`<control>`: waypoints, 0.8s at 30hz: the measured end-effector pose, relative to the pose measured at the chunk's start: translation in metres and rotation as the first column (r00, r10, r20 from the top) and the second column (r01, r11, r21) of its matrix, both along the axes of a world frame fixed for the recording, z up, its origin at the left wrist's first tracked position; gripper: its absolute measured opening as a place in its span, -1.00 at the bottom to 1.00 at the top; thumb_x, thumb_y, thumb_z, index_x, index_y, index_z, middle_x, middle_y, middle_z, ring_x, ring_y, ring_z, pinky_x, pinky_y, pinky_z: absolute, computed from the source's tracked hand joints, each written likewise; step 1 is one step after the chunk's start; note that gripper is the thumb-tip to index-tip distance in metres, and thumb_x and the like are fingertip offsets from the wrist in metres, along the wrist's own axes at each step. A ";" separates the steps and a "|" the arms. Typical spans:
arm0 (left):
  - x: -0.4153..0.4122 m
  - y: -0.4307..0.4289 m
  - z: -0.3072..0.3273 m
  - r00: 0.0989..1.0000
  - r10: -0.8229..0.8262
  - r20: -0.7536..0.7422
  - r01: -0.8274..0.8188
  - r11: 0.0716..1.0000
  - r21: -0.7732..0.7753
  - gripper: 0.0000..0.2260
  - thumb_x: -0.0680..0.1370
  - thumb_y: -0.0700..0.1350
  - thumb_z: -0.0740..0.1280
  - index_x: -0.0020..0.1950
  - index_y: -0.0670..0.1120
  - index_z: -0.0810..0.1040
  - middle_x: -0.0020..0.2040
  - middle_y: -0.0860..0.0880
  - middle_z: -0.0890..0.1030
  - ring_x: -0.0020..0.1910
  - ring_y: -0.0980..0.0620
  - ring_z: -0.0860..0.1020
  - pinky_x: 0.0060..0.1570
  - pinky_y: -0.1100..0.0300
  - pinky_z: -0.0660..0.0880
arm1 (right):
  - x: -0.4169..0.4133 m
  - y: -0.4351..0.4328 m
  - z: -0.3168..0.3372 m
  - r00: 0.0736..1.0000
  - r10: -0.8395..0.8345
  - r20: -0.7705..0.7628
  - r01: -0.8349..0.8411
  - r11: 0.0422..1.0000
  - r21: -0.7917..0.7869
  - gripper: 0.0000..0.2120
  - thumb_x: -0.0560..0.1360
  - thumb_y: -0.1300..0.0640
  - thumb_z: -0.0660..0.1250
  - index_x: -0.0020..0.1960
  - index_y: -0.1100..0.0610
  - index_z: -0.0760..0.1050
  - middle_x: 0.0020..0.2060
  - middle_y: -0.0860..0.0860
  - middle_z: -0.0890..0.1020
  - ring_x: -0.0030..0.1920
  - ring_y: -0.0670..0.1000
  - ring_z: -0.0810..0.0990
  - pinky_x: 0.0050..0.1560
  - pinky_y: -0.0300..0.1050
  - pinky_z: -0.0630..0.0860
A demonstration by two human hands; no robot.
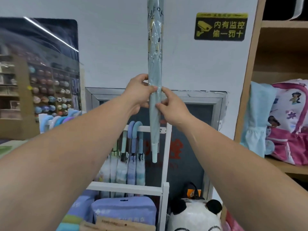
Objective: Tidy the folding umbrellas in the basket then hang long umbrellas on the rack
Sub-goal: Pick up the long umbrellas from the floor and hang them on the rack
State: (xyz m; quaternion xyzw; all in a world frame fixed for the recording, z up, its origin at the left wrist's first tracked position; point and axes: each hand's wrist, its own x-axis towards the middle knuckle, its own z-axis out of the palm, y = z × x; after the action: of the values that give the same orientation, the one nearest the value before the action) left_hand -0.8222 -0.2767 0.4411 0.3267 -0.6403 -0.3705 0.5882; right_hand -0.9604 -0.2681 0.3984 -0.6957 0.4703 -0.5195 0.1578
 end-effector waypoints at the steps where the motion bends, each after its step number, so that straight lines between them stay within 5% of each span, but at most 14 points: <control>1: 0.001 -0.002 0.005 1.000 0.001 0.000 -0.001 1.000 -0.011 -0.77 0.58 -0.27 0.36 0.20 -0.05 0.55 0.06 -0.19 0.65 -0.07 -0.15 0.71 -0.29 -0.10 0.66 | 0.000 -0.002 0.006 1.000 0.010 0.023 -0.010 1.000 -0.004 -0.48 0.59 0.18 0.31 0.45 -0.21 0.32 -0.18 0.05 0.61 -0.07 0.12 0.69 -0.23 0.13 0.70; 4: 0.002 -0.008 0.023 1.000 0.011 0.008 -0.010 0.998 -0.055 -0.77 0.59 -0.27 0.34 0.22 -0.04 0.54 0.04 -0.19 0.66 -0.13 -0.12 0.71 -0.33 0.00 0.64 | 0.004 -0.010 0.023 0.999 0.016 0.050 -0.013 0.999 -0.049 -0.49 0.58 0.21 0.30 0.43 -0.22 0.35 -0.23 0.05 0.59 -0.10 0.14 0.69 -0.25 0.18 0.69; 24: -0.002 -0.078 0.094 0.999 0.005 0.041 0.003 0.981 -0.193 -0.76 0.62 -0.25 0.28 0.24 0.00 0.55 0.08 -0.18 0.65 -0.06 -0.12 0.70 -0.21 -0.17 0.68 | 0.009 -0.081 0.090 0.990 -0.099 0.105 0.117 0.976 -0.185 -0.44 0.56 0.19 0.31 0.46 -0.26 0.33 -0.17 0.09 0.65 -0.11 0.07 0.69 -0.16 0.11 0.70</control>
State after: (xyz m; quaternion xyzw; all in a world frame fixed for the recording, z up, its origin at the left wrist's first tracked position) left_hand -0.8237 -0.3550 0.5347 0.2762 -0.6851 -0.2996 0.6038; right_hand -0.9509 -0.3489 0.4882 -0.6554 0.4477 -0.6024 0.0841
